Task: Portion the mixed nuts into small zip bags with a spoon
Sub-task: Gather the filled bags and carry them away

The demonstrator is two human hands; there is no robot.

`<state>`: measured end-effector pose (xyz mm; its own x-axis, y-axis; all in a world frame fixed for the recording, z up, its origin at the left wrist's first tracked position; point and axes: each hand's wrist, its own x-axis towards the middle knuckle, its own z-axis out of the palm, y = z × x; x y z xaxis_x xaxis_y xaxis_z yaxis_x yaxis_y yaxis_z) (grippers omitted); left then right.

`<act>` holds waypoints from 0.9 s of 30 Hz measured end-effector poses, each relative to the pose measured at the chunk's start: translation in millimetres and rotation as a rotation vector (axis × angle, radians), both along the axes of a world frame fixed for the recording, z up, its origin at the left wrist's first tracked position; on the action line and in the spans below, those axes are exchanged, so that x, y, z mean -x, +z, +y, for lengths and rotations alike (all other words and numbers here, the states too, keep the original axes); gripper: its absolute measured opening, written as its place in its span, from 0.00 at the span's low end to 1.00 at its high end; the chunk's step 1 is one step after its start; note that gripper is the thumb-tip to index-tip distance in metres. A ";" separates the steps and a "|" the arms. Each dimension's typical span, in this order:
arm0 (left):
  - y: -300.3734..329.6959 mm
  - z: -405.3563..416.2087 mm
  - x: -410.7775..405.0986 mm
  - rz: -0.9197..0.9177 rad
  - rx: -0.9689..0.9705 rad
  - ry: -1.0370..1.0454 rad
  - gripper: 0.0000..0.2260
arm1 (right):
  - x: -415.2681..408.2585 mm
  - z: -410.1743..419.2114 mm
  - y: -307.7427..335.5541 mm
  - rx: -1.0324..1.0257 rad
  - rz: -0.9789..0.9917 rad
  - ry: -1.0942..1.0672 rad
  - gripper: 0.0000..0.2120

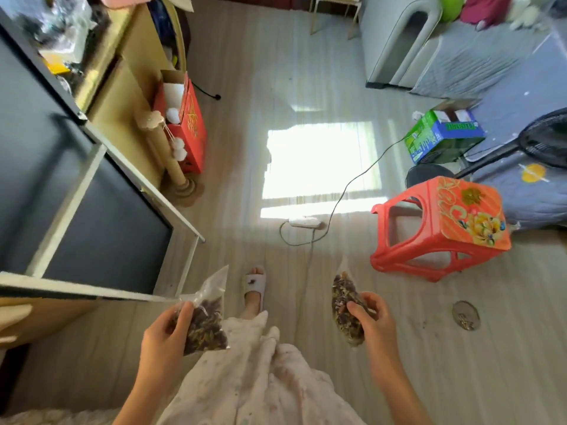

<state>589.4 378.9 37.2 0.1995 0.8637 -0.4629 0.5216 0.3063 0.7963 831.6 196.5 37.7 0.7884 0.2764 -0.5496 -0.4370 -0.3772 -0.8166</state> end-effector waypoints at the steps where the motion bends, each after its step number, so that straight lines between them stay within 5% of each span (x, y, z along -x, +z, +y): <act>1: -2.0 13.7 -8.2 -0.004 0.004 0.026 0.06 | -8.4 15.0 -0.8 -0.005 0.004 -0.010 0.11; 14: 16.0 256.4 -153.5 0.040 -0.122 -0.299 0.07 | -119.5 223.6 13.9 -0.038 -0.030 -0.049 0.10; 21: 12.1 339.6 -231.9 -0.076 -0.099 -0.225 0.15 | -182.5 307.8 16.6 -0.045 -0.034 -0.032 0.09; 27: 1.4 412.0 -306.1 -0.150 -0.104 -0.133 0.12 | -267.1 396.1 4.3 -0.068 -0.056 0.008 0.07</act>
